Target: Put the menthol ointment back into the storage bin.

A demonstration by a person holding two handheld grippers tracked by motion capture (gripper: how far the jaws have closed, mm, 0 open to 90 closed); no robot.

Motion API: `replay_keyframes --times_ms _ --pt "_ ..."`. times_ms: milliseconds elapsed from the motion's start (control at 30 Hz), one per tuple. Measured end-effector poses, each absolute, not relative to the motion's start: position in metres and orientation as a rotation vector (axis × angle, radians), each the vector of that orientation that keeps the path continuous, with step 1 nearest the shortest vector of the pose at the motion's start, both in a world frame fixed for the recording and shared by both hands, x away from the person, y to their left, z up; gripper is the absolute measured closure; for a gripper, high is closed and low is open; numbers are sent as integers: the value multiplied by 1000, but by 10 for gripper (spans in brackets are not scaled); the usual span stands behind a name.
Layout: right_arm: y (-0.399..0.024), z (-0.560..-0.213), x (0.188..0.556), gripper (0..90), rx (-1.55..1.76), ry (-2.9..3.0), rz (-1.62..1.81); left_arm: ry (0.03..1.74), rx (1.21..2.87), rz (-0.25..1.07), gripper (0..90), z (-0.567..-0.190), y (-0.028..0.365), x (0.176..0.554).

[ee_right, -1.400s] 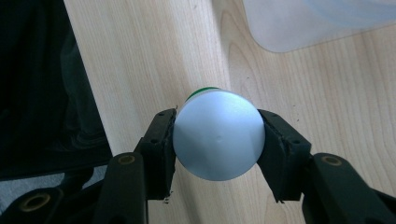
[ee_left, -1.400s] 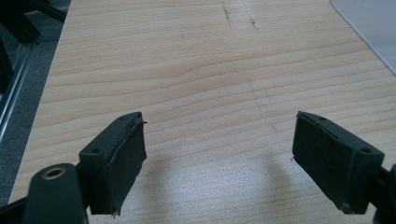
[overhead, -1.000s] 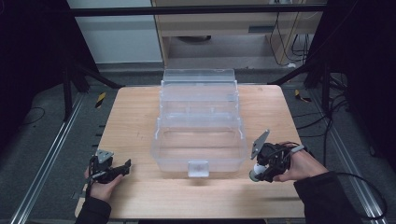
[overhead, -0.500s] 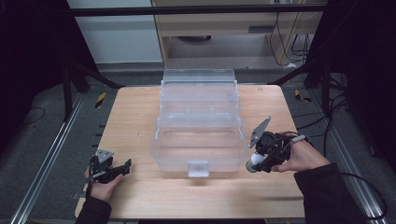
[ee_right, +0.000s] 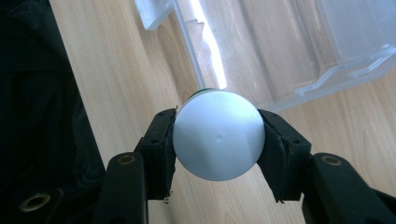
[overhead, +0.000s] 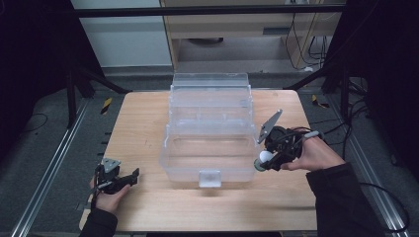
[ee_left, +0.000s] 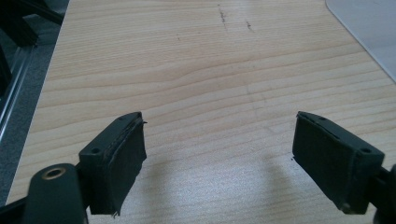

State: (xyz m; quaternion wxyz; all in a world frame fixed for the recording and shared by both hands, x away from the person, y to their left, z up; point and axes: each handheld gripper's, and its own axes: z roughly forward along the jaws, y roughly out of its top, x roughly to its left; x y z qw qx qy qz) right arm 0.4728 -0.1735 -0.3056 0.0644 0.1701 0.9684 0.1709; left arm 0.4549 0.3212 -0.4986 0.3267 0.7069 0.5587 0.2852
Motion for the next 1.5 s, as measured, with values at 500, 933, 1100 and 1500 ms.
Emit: replay_keyframes --times_ms 500,933,1100,1500 --pt "-159 -301 496 504 512 2906 557 1468 1847 745 166 -499 322 455" --pt "-143 -324 513 504 500 2922 551 1455 1849 744 167 -498 322 455" --pt "-145 -339 520 504 531 2928 521 1452 1846 751 169 -498 323 455" --pt "-148 -364 526 503 544 2944 496 1451 1844 754 171 -498 322 455"
